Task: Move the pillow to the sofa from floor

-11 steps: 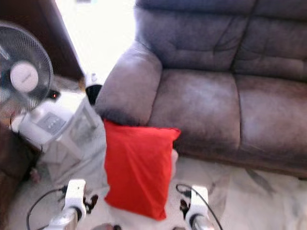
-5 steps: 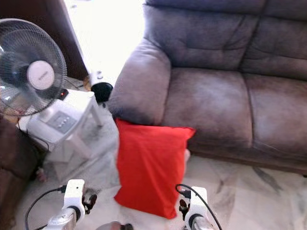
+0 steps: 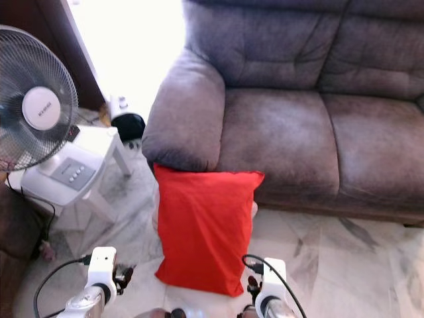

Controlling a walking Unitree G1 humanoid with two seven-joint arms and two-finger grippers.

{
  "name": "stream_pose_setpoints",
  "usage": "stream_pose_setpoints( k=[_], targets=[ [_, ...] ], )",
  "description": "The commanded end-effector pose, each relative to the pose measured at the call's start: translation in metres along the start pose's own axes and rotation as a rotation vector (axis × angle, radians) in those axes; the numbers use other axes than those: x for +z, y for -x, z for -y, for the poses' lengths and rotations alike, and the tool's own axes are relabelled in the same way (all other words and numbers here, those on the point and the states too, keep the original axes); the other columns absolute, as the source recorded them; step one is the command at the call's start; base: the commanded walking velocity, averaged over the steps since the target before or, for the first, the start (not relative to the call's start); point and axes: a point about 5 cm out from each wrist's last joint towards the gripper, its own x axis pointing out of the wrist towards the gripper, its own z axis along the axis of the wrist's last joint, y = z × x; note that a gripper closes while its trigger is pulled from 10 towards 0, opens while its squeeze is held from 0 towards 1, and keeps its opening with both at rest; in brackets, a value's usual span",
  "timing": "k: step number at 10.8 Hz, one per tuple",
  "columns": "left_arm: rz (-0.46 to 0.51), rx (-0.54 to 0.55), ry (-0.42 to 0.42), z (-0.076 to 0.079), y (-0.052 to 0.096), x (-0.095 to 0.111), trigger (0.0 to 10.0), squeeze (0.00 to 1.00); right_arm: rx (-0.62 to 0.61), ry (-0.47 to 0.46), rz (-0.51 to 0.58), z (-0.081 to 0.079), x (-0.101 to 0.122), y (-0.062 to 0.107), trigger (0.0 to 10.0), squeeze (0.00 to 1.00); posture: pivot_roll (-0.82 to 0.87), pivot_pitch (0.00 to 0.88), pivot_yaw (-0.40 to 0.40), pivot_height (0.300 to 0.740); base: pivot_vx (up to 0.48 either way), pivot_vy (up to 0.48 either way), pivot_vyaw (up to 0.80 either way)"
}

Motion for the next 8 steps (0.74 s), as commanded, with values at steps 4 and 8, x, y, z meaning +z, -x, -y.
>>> stream_pose_setpoints(
  k=[4, 8],
  targets=[
    [-0.056, 0.017, 0.011, -0.0027, 0.0041, -0.0151, 10.0, 0.0, -0.01, -0.009, -0.015, 0.0014, -0.0054, 0.0012, 10.0, 0.0, 0.08, 0.181, 0.035, 0.714, 0.0, 0.24, 0.0],
    [-0.051, 0.015, -0.008, -0.0033, 0.0043, -0.0147, 10.0, 0.0, -0.009, -0.011, -0.014, 0.0009, -0.0054, 0.0012, 10.0, 0.0, 0.08, 0.182, 0.037, 0.714, 0.0, 0.202, 0.0]
  ],
)
